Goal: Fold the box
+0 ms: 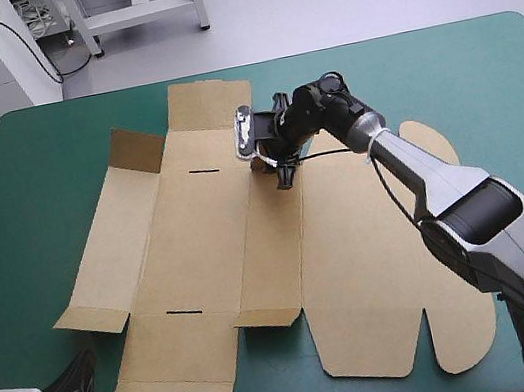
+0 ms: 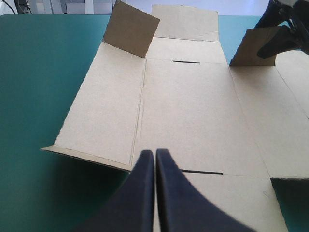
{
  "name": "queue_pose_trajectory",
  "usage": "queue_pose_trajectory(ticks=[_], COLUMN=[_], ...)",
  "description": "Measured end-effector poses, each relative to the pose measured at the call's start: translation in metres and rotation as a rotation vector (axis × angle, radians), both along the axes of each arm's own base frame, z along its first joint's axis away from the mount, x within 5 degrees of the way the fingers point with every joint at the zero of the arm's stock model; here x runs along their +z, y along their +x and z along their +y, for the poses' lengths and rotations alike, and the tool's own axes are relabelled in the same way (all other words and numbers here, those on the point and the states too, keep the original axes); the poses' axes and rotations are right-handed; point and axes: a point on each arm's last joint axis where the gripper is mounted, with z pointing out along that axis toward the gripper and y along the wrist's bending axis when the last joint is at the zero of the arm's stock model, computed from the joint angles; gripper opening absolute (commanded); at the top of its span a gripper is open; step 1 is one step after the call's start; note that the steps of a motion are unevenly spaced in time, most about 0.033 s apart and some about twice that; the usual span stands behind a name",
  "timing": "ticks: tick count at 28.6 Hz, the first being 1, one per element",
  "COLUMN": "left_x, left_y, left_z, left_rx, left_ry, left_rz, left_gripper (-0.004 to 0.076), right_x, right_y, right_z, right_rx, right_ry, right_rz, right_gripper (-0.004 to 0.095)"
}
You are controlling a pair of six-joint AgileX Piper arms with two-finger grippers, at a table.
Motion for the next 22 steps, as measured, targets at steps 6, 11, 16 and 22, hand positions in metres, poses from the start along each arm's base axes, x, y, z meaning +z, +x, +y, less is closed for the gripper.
queue_pose_trajectory(ticks=[6,11,16,22], left_x=[0.000,0.000,0.000,0.000], left_y=[0.000,0.000,0.000,0.000], left_z=[0.000,-0.001,-0.001,-0.001], left_rx=[0.000,-0.004,-0.006,-0.006], left_ry=[0.000,-0.008,-0.013,-0.013], left_rz=[0.000,0.000,0.000,-0.001], left_gripper=[-0.0008,-0.0008,-0.0006,0.0133], right_x=[0.025,0.046,0.055,0.061], right_y=[-0.001,-0.010,-0.018,-0.031], right_z=[-0.010,-0.023,-0.036,-0.048], right_rx=[-0.479,-0.724,-0.879,-0.923], right_ry=[0.213,0.290,0.274,0.277], right_rz=[0.151,0.220,0.253,0.237], right_gripper=[0.0123,0.0000,0.0000,0.0000])
